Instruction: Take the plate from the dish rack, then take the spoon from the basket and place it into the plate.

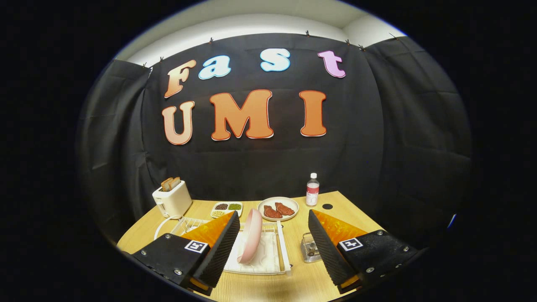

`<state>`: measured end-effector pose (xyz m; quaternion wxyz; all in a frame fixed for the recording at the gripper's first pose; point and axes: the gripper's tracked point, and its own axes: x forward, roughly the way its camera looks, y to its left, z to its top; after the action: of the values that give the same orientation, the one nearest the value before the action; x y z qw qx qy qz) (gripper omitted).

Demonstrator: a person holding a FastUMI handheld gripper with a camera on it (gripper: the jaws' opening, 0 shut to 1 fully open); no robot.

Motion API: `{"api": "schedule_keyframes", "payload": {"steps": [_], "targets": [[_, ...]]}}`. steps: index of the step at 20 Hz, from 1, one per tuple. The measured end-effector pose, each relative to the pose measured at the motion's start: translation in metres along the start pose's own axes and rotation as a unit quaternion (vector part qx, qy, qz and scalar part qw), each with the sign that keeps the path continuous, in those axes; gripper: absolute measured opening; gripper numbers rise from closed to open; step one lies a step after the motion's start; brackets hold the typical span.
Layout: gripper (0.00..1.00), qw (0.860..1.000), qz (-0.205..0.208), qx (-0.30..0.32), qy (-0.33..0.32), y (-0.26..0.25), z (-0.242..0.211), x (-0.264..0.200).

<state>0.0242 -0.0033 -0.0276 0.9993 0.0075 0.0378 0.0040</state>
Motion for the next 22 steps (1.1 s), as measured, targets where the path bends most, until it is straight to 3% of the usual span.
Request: {"api": "schedule_keyframes", "payload": {"steps": [10,19,22], "targets": [[0.98,0.999,-0.012,-0.023,0.023,-0.003,-0.004,0.065],[0.98,0.991,-0.030,-0.037,0.126,-0.004,-0.074,0.122],[0.89,0.988,-0.032,-0.021,0.151,-0.003,-0.089,0.128]]}}
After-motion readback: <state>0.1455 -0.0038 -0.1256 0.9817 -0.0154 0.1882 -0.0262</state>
